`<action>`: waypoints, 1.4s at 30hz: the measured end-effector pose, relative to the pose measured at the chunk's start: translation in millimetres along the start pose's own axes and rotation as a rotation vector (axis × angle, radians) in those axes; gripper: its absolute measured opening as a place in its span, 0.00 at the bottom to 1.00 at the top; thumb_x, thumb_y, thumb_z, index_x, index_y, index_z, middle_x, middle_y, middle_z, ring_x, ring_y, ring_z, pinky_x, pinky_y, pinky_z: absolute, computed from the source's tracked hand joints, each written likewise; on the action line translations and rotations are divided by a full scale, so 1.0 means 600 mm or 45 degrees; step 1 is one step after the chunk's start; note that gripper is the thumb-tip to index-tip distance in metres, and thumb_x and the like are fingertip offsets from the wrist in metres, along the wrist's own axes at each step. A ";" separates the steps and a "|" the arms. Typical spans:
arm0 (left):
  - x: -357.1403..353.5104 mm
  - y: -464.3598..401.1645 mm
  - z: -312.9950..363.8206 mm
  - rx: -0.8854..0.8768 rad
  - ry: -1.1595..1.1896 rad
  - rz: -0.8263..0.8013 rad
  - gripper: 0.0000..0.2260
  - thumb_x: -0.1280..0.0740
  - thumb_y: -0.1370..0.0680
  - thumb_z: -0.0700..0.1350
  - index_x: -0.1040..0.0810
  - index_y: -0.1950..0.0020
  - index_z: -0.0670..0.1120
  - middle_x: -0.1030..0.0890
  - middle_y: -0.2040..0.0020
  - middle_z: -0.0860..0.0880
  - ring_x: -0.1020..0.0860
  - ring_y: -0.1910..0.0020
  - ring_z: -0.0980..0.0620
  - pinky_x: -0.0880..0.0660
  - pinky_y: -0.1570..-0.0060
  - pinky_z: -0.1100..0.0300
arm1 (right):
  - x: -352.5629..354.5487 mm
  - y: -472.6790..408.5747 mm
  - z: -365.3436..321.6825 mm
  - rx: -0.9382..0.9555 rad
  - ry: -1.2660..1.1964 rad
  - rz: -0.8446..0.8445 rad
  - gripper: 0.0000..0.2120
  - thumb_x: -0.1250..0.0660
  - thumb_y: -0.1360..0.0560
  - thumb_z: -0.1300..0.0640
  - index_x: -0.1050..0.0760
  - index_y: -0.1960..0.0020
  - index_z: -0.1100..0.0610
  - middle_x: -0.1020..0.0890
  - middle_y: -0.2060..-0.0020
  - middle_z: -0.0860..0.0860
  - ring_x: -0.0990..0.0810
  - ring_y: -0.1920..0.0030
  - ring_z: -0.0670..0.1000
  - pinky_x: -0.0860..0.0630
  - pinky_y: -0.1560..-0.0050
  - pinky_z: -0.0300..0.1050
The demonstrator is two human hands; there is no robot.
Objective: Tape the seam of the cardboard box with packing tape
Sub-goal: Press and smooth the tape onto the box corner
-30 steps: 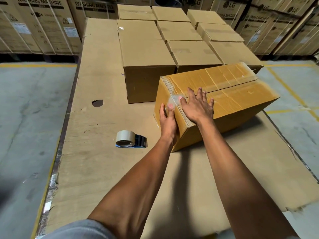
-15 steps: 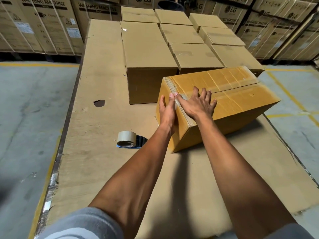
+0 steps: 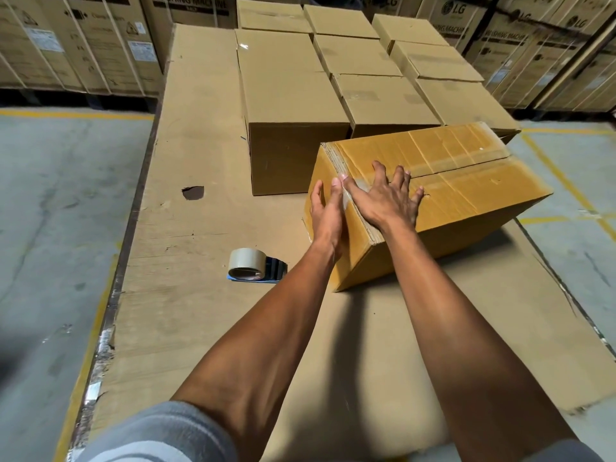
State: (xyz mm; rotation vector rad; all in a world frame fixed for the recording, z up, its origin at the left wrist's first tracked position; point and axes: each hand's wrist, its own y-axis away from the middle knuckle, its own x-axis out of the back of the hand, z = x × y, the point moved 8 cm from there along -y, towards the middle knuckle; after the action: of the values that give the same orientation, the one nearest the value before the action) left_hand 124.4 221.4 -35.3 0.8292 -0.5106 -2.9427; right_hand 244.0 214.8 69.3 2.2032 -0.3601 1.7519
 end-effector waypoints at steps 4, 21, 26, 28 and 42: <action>-0.002 -0.010 -0.008 -0.021 0.014 0.034 0.32 0.28 0.23 0.68 0.31 0.20 0.67 0.24 0.21 0.48 0.22 0.26 0.46 0.24 0.26 0.41 | -0.005 -0.005 0.001 0.003 0.004 -0.022 0.41 0.56 0.22 0.23 0.53 0.14 0.39 0.55 0.13 0.60 0.59 0.13 0.61 0.64 0.18 0.69; 0.004 -0.012 -0.013 -0.024 -0.040 0.057 0.33 0.27 0.25 0.73 0.30 0.23 0.66 0.24 0.22 0.49 0.22 0.29 0.48 0.24 0.29 0.46 | -0.006 -0.002 -0.002 0.008 -0.009 -0.046 0.43 0.57 0.24 0.20 0.54 0.14 0.37 0.56 0.13 0.60 0.58 0.13 0.61 0.62 0.17 0.68; 0.022 -0.025 -0.027 -0.105 -0.017 0.166 0.13 0.30 0.23 0.66 0.22 0.38 0.75 0.20 0.26 0.50 0.20 0.30 0.48 0.22 0.28 0.43 | -0.014 -0.010 0.002 0.011 0.011 -0.052 0.31 0.55 0.16 0.32 0.55 0.15 0.34 0.57 0.13 0.59 0.59 0.13 0.60 0.62 0.17 0.66; 0.025 -0.038 -0.035 -0.123 -0.012 0.179 0.10 0.32 0.22 0.65 0.22 0.42 0.78 0.19 0.27 0.50 0.19 0.31 0.47 0.22 0.28 0.42 | -0.014 -0.013 0.002 0.013 0.007 -0.053 0.28 0.55 0.14 0.37 0.55 0.15 0.34 0.57 0.13 0.60 0.59 0.13 0.60 0.61 0.16 0.67; 0.021 -0.006 -0.022 -0.047 0.075 0.159 0.10 0.29 0.17 0.59 0.21 0.37 0.73 0.19 0.27 0.48 0.18 0.31 0.46 0.20 0.30 0.42 | -0.011 -0.010 0.001 0.014 -0.004 -0.055 0.29 0.54 0.14 0.36 0.54 0.15 0.35 0.57 0.13 0.59 0.58 0.13 0.60 0.61 0.17 0.66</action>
State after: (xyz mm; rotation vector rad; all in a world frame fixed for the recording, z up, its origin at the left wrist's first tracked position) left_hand 120.6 219.3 -53.6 0.8440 -0.4848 -2.7969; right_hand 245.3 219.8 62.3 2.2048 -0.3014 1.7323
